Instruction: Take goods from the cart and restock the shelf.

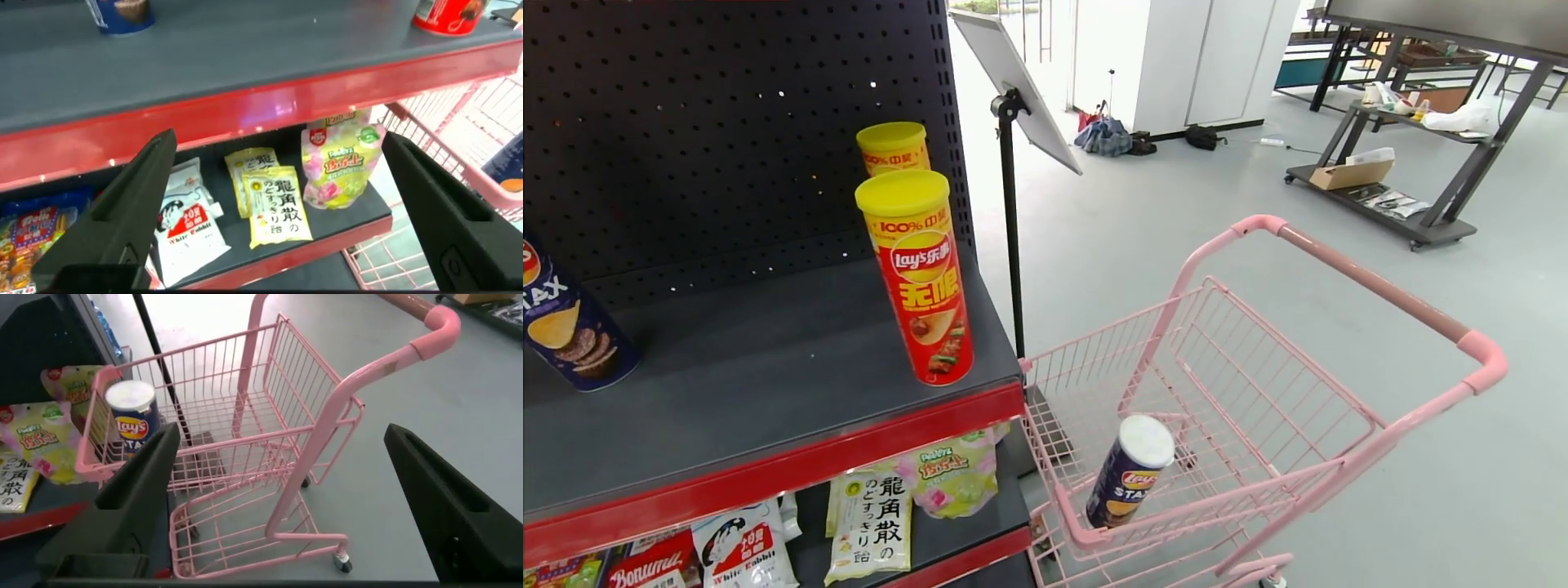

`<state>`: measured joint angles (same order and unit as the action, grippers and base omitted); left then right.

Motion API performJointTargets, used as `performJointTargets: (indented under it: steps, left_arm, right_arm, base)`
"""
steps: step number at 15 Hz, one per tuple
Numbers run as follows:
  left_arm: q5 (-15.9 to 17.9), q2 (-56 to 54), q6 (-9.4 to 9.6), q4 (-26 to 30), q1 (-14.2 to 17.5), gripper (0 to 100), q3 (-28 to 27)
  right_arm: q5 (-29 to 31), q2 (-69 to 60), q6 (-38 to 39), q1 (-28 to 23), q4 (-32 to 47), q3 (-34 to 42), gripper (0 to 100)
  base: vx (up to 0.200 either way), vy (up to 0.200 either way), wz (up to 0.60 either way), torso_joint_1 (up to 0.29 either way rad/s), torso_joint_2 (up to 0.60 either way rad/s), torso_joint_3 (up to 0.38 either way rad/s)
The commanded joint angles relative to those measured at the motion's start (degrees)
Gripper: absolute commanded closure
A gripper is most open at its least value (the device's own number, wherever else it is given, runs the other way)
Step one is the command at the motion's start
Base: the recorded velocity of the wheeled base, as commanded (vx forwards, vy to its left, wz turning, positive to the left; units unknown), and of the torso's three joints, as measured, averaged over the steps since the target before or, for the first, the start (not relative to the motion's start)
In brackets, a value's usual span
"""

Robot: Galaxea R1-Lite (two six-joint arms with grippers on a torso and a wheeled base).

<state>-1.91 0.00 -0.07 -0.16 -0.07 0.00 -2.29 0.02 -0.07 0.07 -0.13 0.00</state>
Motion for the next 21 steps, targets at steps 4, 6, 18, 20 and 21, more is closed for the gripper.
performJointTargets:
  steps: [4, 6, 18, 20, 21]
  left_arm:
    - [-0.02, 0.0, -0.01, -0.02, -0.01, 0, 0.0]
    - [-0.02, 0.0, -0.01, -0.02, -0.01, 0, 0.0]
    - [-0.02, 0.0, -0.1, -0.02, -0.01, 0, 0.0]
    - [0.07, 0.0, -0.01, 0.07, -0.01, 0, 0.0]
    - [-0.02, 0.0, -0.01, 0.07, -0.01, 0, 0.0]
  right_arm:
    - [0.01, 0.06, -0.01, 0.01, -0.04, 0.0, 0]
    - [0.01, 0.06, -0.01, 0.01, -0.04, 0.0, 0]
    - [-0.26, 28.1, 6.75, 0.28, -0.13, -27.42, 0]
    - [-14.76, 37.86, -0.28, 7.05, -0.48, -28.12, 0]
    - [-16.87, 42.69, -0.01, 10.65, -3.03, -26.1, 0]
  base:
    - [0.0, 0.0, 0.0, -0.14, 0.38, 0.239]
    - [0.0, 0.0, 0.0, -0.137, 0.4, 0.251]
    - [0.0, 0.0, 0.0, -0.107, 0.34, 0.228]
    - [0.0, 0.0, 0.0, 0.0, 0.0, 0.0]
    - [0.0, 0.0, 0.0, 0.0, 0.0, 0.0]
